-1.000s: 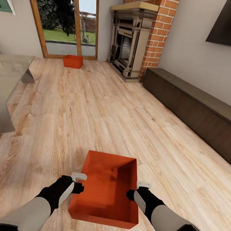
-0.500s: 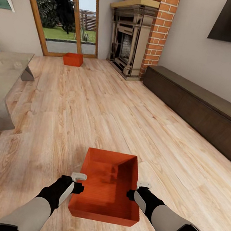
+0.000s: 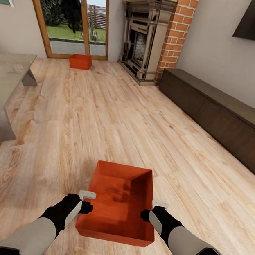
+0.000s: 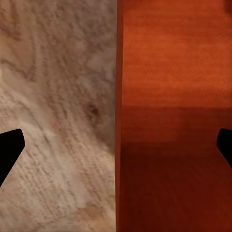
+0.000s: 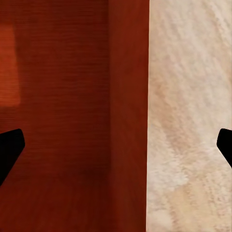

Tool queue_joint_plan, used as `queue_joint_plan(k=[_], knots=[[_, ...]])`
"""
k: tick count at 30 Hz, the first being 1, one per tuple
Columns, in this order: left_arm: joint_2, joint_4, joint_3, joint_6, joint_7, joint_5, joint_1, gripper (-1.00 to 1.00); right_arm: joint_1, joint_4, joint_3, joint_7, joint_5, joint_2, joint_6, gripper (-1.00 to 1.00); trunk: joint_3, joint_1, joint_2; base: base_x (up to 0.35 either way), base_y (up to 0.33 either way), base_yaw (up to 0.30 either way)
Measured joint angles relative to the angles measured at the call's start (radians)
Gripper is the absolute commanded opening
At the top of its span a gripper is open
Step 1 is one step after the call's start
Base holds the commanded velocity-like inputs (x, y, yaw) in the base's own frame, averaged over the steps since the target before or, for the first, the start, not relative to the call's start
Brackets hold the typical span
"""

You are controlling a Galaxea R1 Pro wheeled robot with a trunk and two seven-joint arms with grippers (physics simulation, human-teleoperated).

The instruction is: Move the two storage containers from the living room to the garage. In the garage, place one container on the floor and stack the other container on top of it (either order is fine).

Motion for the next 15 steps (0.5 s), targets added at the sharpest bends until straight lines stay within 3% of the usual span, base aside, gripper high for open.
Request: queue_joint_plan(k=[12, 15], knots=[[0.0, -0.001, 0.0, 0.0, 0.0, 0.0, 0.0, 1.0, 0.0, 0.0, 0.0, 0.0, 0.0, 0.0, 0.0, 1.0, 0.0, 0.0, 0.0, 0.0, 0.0, 0.0], [0.0, -0.001, 0.0, 0.0, 0.0, 0.0, 0.0, 1.0, 0.0, 0.0, 0.0, 0.0, 0.0, 0.0, 0.0, 1.0, -0.011, 0.001, -0.001, 0.0, 0.0, 0.0]])
